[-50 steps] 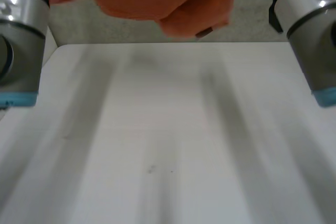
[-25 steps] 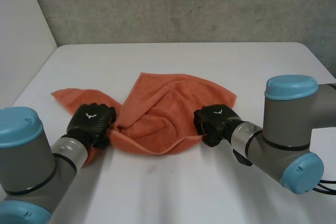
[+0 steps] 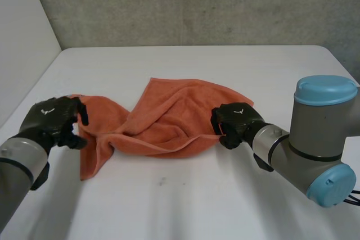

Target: Fold the laundry

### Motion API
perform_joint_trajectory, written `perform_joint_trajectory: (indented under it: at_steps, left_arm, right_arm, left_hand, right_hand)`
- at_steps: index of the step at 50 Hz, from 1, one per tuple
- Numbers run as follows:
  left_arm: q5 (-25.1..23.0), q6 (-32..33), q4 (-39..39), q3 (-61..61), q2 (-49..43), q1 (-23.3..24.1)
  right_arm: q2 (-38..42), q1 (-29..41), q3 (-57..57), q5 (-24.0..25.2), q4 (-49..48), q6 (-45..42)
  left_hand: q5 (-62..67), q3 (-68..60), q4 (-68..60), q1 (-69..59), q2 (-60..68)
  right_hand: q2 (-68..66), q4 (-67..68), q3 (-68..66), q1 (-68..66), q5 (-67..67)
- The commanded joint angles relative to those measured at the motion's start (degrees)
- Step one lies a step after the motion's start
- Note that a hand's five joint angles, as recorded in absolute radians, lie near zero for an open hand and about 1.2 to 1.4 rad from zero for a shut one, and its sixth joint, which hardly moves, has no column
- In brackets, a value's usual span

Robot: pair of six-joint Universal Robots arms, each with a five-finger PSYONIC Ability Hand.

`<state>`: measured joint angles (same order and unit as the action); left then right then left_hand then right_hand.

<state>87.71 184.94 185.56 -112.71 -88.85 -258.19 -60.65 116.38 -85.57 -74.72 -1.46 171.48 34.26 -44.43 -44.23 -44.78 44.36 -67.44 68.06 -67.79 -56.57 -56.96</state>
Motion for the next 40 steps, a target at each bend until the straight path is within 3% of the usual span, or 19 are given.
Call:
perform_joint_trajectory:
  at_steps: [1, 6, 20, 40]
  left_arm:
    - [-0.08, -7.83, -1.61, -2.34, -0.7, -5.03]
    - [-0.52, -9.51, -1.61, -3.66, -1.06, -6.45]
    - [-4.83, -11.18, -1.61, -2.78, -8.43, -6.01]
    - [-4.56, -14.69, -0.82, 4.51, -17.93, -0.57]
  right_arm:
    - [0.44, -0.02, -0.12, -0.08, 0.06, -0.01]
    - [0.44, -0.02, -0.38, 0.01, -0.03, -0.01]
    - [0.53, 0.16, -0.74, 0.1, -0.03, -0.01]
    - [0.53, 0.25, -1.26, 0.36, -0.12, -0.09]
  left_hand:
    - [8.67, -8.5, -8.7, -8.16, 8.57]
    - [13.72, -13.55, -13.75, -13.2, 13.61]
    - [9.02, -8.86, -9.05, -8.51, 8.92]
    - [8.34, -8.18, -8.37, -7.83, 8.24]
  right_hand:
    - [-12.56, 11.94, -12.21, -23.43, -13.04]
    - [-12.56, 11.94, -12.21, -23.43, -13.04]
    - [-12.56, 11.94, -12.21, -23.43, -13.04]
    - [-12.56, 11.94, -12.21, -23.43, -13.04]
